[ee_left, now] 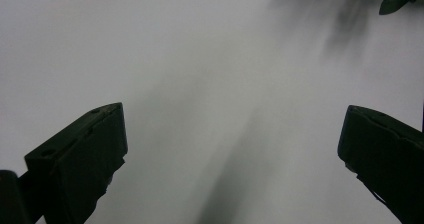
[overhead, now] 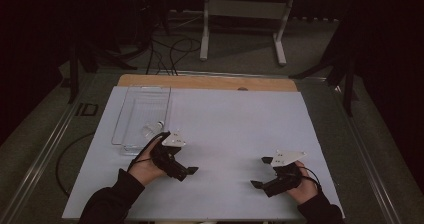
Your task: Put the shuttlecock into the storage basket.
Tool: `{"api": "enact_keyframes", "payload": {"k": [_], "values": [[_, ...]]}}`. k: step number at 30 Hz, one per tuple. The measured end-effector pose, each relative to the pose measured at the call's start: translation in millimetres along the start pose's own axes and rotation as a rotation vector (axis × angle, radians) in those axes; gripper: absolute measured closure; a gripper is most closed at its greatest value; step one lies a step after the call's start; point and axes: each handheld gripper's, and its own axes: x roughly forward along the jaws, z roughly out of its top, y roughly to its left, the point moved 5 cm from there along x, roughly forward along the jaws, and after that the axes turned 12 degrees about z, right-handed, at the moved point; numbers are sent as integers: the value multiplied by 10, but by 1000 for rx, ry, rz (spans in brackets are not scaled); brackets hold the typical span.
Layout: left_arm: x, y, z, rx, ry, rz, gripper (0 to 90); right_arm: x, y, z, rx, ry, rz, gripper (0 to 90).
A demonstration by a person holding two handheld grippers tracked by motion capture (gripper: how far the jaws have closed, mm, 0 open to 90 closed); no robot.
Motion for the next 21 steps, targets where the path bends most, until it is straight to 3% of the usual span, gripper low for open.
{"api": "enact_keyframes", "payload": {"k": [21], "values": [[-107,-4,-349,-57,11,26,0,15,6,-2,-5,4,1,91]]}}
